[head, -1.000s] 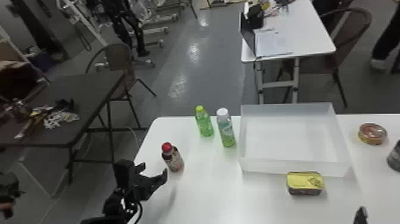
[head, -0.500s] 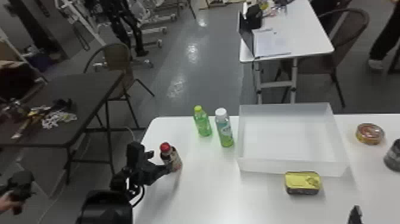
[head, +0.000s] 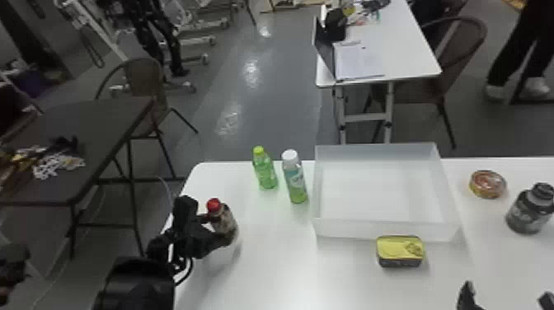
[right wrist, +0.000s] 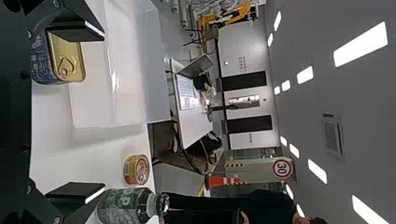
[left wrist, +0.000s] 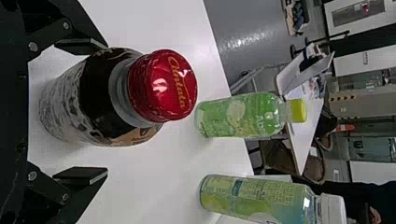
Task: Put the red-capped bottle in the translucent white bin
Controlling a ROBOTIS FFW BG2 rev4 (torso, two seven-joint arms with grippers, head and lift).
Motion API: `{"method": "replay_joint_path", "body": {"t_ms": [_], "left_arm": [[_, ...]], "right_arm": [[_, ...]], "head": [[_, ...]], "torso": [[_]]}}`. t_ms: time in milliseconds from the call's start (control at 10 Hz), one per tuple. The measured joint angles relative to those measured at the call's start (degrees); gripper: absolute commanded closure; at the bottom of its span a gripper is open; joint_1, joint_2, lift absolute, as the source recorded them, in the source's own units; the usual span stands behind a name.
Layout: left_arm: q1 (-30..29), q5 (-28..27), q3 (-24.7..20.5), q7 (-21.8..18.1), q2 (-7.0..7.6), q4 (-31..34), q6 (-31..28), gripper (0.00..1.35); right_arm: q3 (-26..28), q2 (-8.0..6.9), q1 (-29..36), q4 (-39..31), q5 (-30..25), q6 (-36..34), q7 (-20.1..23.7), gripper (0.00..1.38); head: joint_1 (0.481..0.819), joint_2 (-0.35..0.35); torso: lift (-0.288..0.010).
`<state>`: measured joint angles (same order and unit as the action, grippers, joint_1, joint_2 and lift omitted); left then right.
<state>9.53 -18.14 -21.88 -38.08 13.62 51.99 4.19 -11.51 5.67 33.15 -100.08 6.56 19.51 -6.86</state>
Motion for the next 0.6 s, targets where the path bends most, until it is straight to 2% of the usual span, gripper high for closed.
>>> {"method": "replay_joint_path", "body": {"t_ms": [100,200,300,400,500,600], "left_arm": [[0.0,-0.3,-0.26,0.03,0.03,-0.03,0.17,0.48],[0.23,-0.83,-0.36,0.07,0.09,-0.04,0.36,0.72],[0.44,-1.45,-0.37,0.12,0.13,-0.03,0.57,0.83],[0.45,-1.9,-0.41,0.19,0.15,0.05,0.83,0.83],[0.2,-2.1,-0.43,0.21,0.11,0.58,0.76,0.9],[-1.06,-2.71,-0.43,0.71,-0.55,3.85,-0.28,0.99]], "right_arm": [[0.01,-0.09,0.06,0.09,0.24,0.0,0.08,0.16],[0.05,-0.13,0.07,0.14,0.35,0.0,0.17,0.16],[0.07,-0.14,0.07,0.15,0.4,0.0,0.21,0.17],[0.08,-0.14,0.08,0.15,0.45,0.0,0.27,0.17],[0.1,-0.14,0.08,0.15,0.48,0.0,0.27,0.17],[0.11,-0.15,0.08,0.15,0.49,-0.07,0.27,0.18]], "head": [[0.695,0.296],[0.695,0.298],[0.695,0.298],[0.695,0.298],[0.695,0.299],[0.695,0.298]], "torso": [[0.0],[0.0],[0.0],[0.0],[0.0],[0.0]]}}
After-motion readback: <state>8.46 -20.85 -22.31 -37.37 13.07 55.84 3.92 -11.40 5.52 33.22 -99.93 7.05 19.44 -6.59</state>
